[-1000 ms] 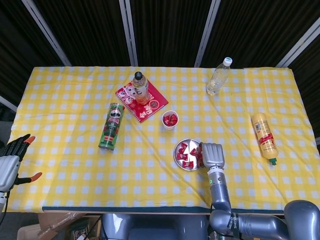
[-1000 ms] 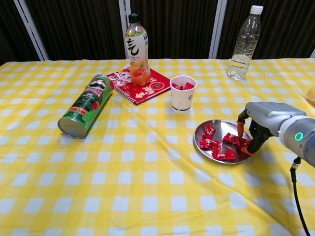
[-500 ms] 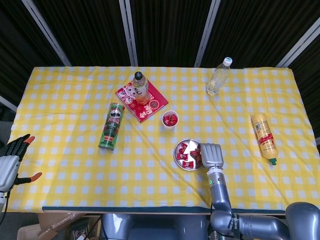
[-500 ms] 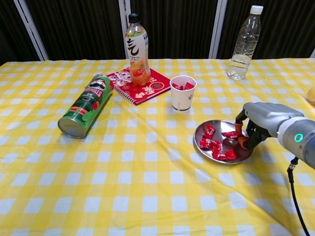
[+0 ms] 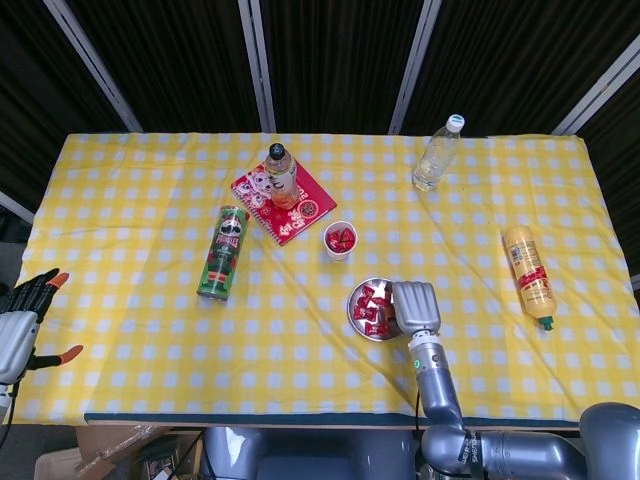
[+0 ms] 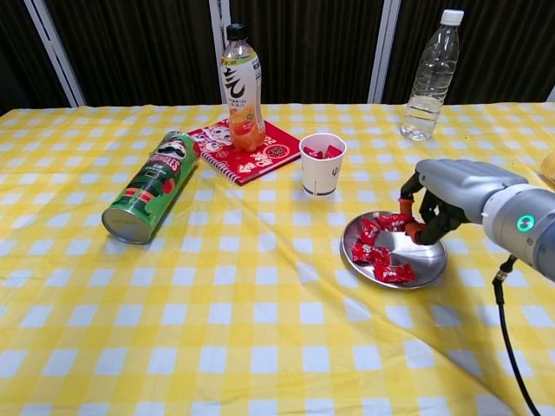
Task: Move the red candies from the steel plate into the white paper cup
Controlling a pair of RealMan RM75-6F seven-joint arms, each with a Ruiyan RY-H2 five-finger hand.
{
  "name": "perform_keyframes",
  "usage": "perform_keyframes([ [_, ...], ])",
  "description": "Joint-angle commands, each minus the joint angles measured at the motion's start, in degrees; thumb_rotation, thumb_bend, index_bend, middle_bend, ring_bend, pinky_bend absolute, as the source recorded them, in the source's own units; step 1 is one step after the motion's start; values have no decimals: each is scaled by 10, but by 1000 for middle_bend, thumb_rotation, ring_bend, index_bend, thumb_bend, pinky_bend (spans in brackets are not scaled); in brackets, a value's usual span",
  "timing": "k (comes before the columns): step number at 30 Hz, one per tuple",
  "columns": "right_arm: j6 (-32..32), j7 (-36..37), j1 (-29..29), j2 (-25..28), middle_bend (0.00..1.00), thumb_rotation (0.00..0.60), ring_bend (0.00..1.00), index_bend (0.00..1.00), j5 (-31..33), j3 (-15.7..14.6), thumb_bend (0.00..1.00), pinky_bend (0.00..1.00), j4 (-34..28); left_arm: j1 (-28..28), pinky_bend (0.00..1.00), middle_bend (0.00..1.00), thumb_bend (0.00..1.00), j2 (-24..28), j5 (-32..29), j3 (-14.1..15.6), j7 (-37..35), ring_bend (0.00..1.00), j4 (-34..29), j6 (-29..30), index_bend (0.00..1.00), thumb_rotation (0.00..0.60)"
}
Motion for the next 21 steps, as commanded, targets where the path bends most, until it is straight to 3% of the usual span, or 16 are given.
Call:
perform_keyframes([
  [1, 3, -15, 12, 11, 823, 600, 904, 584, -1, 17, 642, 924, -14, -1, 0, 0, 31, 1, 0, 0, 1, 0, -2, -1, 0, 600],
  [8, -12, -48, 55, 21, 823, 600, 904, 584, 25, 67, 642, 924, -12, -1, 0, 0, 31, 1, -3, -1, 2, 0, -3, -3, 0, 600],
  [21, -62, -80, 132, 5, 823, 600, 904, 584, 70, 113, 642, 924, 69, -3, 0, 0, 31, 0, -13, -4, 9, 0, -8, -9, 0, 600],
])
